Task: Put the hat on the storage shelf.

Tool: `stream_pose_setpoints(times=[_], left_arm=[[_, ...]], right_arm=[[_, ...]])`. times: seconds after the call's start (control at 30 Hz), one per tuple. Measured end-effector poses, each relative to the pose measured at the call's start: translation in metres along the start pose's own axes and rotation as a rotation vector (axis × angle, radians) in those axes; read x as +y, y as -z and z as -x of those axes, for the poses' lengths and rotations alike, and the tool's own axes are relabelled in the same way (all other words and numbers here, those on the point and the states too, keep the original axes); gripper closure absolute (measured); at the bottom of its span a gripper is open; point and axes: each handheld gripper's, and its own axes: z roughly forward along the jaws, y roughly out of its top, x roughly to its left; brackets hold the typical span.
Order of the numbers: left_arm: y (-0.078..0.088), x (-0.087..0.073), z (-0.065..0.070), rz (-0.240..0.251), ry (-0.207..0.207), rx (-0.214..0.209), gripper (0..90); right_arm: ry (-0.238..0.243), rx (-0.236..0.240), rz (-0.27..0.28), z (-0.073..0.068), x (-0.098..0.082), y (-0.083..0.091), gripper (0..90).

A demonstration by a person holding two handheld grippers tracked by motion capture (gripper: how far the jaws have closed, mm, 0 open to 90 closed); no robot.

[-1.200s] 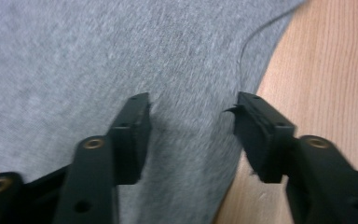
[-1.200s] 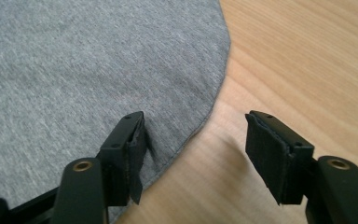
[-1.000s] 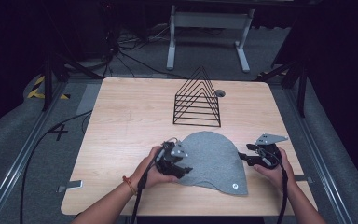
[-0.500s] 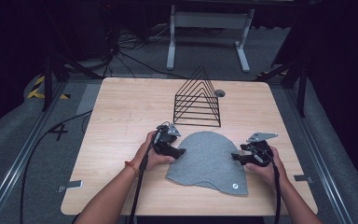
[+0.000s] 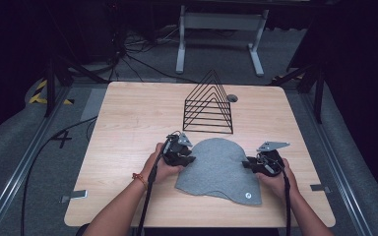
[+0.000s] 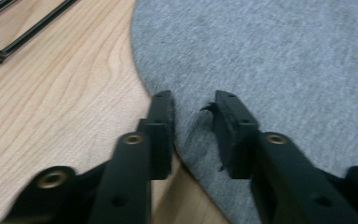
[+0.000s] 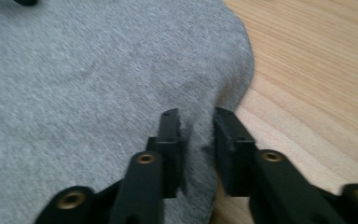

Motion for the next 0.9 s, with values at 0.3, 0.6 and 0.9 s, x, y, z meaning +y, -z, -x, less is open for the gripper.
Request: stream_pose_setpoints(times=[0.3, 0.6, 0.9], left_arm=[[0.000, -0.002, -0.004, 0.013, -0.015, -0.051, 86.0], [0.013, 0.003, 0.000, 0.051, -0.015, -0.028, 86.4], [0.042, 0.019, 0.005, 0.112, -0.085, -0.005, 86.6]], right_arm=[[0.000, 0.014, 0.015, 0.001, -0.002, 0.000, 85.3], [0.046, 0.007, 0.062, -0.003, 0.001, 0.009, 85.8], [0.099, -0.002, 0.147, -0.015, 0.014, 0.034, 85.8]])
